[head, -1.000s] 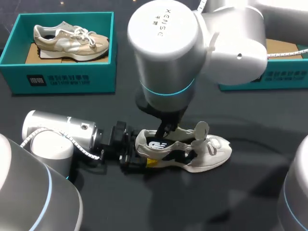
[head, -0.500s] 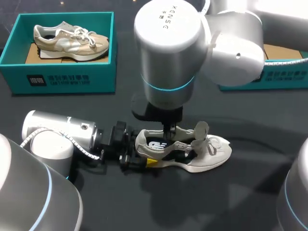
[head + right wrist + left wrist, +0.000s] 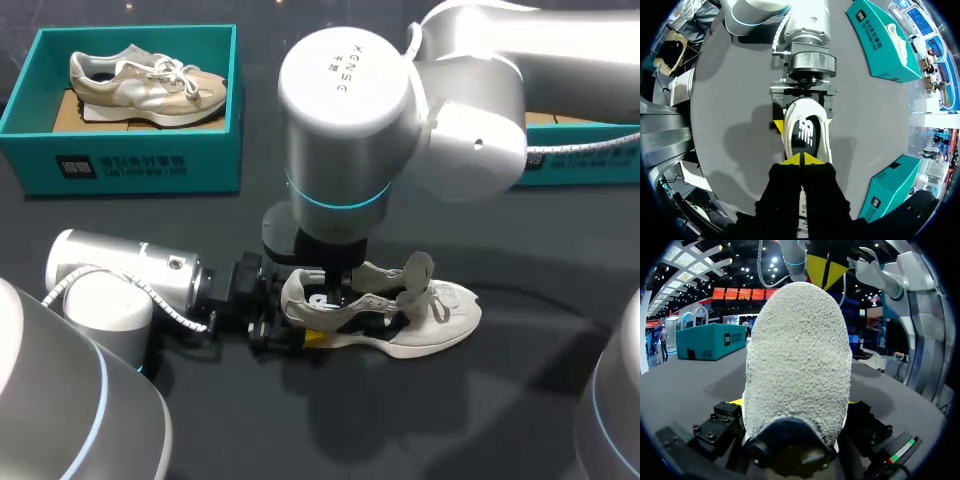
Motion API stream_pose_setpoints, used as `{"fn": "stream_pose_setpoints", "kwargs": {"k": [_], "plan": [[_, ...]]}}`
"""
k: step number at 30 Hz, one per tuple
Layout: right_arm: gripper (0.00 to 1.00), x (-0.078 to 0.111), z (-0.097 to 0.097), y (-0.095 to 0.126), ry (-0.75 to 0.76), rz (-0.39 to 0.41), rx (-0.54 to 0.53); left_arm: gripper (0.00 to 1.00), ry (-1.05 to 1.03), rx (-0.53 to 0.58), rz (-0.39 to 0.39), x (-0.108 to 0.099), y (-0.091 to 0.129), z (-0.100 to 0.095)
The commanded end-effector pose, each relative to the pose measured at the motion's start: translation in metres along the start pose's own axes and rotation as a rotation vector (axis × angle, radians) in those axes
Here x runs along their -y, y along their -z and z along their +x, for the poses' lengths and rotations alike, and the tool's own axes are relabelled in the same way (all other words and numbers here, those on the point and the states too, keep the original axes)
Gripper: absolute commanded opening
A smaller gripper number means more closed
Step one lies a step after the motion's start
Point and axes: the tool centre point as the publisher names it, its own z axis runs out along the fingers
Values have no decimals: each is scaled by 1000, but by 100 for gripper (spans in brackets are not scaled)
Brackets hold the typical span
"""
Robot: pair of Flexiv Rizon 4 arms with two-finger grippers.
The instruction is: Take the shoe out of the shoebox, open the shoe tongue, remove and reinsert the insole, then place the shoe into the shoebox
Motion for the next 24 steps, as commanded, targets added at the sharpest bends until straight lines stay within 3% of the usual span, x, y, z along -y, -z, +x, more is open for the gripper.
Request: {"fn": "stream_pose_setpoints", "kwargs": {"k": [1, 17, 24], "plan": [[0, 3, 1, -19, -9, -14, -12, 0, 0, 1, -1, -2, -1, -2], [0, 4, 1, -24, -19, -42, -19, 0, 0, 1, -1, -2, -1, -2], [0, -4, -9, -51, 28, -57, -17, 0, 0, 1, -1, -2, -1, -2]]}}
